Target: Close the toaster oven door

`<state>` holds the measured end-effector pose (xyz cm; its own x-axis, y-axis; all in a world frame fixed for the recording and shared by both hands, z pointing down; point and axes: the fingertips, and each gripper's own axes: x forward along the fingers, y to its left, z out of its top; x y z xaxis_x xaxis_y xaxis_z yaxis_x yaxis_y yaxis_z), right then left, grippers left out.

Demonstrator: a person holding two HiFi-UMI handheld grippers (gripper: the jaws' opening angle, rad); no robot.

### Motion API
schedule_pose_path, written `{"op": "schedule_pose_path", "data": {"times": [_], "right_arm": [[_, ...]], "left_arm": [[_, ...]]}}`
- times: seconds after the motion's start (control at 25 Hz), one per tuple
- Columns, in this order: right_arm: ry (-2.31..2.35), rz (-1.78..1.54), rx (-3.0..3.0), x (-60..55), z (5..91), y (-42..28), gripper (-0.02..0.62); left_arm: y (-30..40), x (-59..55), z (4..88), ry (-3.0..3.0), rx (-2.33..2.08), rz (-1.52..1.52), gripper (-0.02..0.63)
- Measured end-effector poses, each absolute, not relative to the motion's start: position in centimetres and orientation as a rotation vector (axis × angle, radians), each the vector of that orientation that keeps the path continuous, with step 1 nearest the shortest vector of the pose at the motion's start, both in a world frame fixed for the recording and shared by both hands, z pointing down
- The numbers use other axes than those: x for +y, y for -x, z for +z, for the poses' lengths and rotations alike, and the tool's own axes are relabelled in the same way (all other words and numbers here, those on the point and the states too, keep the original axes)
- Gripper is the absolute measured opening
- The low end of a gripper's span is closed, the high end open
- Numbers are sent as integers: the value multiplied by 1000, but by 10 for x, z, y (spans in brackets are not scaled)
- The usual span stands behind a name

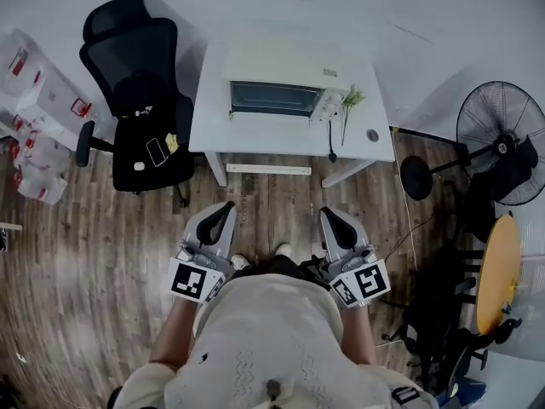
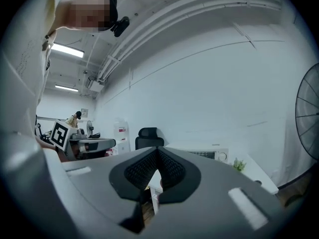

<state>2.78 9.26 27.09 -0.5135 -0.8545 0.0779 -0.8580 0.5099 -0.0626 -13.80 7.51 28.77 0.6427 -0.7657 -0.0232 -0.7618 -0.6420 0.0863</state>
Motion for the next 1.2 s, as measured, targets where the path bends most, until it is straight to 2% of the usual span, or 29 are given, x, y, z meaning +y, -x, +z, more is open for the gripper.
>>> {"op": "schedule_pose_path", "data": {"times": [0.64, 1.2], "right_arm": [[-1541, 207, -2737, 29, 280, -45, 10], [-1470, 210, -2850, -29, 282, -80, 9]], "left_arm": [[140, 37, 304, -2746, -1339, 21, 3], [96, -10, 303, -2774, -1379, 74, 3]]}}
